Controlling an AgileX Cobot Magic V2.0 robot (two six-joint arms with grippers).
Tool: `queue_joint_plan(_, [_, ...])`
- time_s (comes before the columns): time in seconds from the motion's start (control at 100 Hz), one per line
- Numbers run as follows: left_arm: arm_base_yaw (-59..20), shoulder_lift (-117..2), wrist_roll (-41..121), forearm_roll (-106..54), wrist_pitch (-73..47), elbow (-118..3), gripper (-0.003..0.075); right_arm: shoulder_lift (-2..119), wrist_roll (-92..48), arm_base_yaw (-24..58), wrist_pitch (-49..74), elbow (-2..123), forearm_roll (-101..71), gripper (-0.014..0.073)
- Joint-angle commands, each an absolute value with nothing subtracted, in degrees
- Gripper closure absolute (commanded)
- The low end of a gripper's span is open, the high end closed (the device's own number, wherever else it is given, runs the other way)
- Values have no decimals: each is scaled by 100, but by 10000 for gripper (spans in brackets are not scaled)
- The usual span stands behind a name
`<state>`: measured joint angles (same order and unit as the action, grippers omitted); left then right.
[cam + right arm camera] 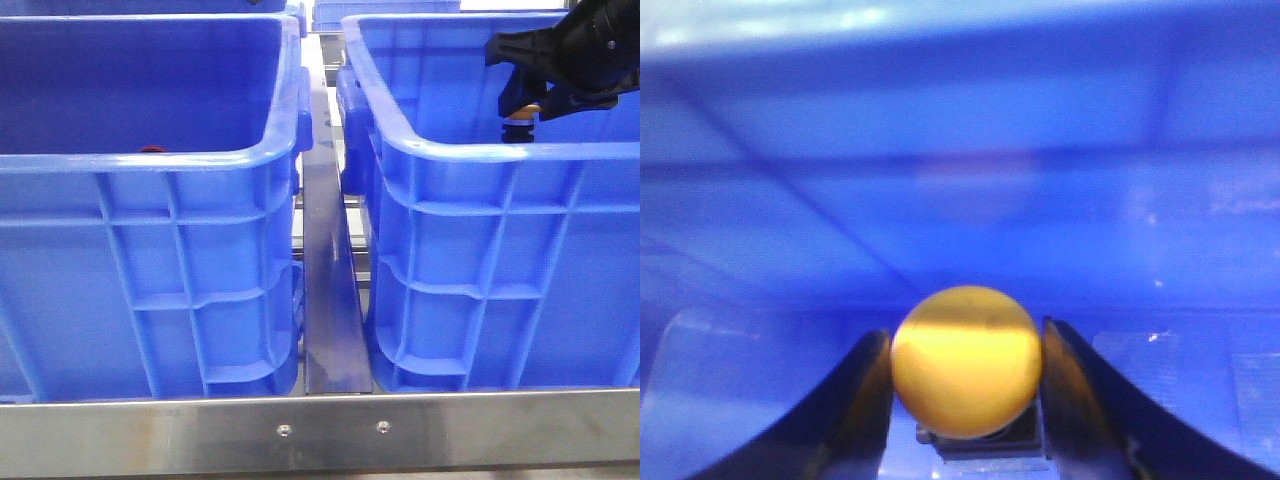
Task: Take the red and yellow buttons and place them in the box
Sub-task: 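Lower the yellow button into the empty bin and open the right gripper, then move the left gripper back down into the bin of buttons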
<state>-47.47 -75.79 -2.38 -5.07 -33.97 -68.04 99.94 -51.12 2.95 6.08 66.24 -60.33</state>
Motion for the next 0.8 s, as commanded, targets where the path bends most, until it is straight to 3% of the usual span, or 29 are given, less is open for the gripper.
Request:
queue_joint_plan(0.0, [-4771,-7410,-290,-601,-3064,-6972,218,9748,-5151,300,632,6810,-6080,243])
queue_joint_plan(0.48, [-4771,-7410,-290,-622,-3064,-6972,218,9748,-5151,294,853,6774,-6080,242])
queue_joint_plan(0.65, [-4771,-7410,-290,-622,-3064,-6972,218,9748,-5151,294,864,6774,-6080,113])
queue_joint_plan(0.79, [-4771,-7410,-290,-622,-3064,-6972,218,9748,-5151,294,839,6774,-6080,106])
